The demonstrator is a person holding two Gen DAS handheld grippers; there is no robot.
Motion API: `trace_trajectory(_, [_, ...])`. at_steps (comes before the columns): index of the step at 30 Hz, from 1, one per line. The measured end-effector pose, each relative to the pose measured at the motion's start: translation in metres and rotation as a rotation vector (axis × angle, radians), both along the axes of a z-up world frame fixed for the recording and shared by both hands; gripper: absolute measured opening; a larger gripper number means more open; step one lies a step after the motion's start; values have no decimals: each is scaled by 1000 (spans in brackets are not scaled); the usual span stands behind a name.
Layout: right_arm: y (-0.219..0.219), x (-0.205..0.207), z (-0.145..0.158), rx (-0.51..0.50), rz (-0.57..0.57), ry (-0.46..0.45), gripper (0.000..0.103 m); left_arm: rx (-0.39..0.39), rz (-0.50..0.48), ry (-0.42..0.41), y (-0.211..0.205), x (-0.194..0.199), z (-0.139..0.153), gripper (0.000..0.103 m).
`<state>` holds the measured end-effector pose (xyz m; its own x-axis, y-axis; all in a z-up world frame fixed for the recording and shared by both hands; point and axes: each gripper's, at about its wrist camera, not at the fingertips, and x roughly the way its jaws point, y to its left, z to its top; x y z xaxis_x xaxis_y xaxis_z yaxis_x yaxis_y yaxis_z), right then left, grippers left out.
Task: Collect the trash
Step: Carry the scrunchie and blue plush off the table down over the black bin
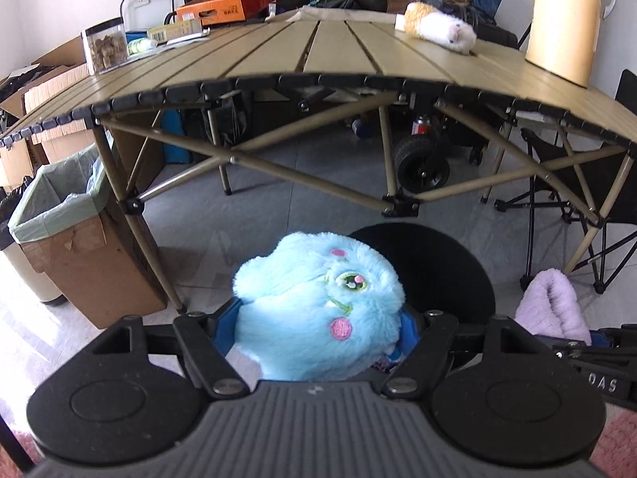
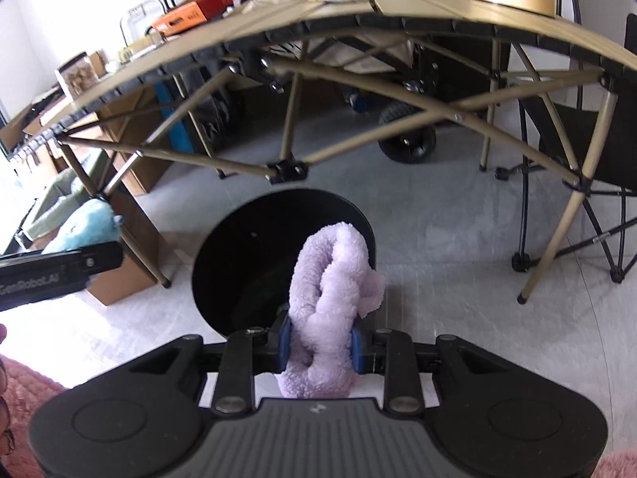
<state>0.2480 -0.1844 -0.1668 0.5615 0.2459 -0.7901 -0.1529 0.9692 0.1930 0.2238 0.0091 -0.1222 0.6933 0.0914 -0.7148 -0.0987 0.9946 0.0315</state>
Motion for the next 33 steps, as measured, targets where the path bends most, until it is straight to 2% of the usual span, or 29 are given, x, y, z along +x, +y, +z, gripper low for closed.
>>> trace_trajectory(7, [-7,6,-18,-25,-29,67,28,13,30,73,6,5,-22,75])
trace_trajectory(14, [-10,8,-25,-32,-44,93,28,21,59,102,11,9,-31,75])
trace_trajectory(33, [2,29,-16,-9,-39,75,28,-14,121,147,38,19,-42,75])
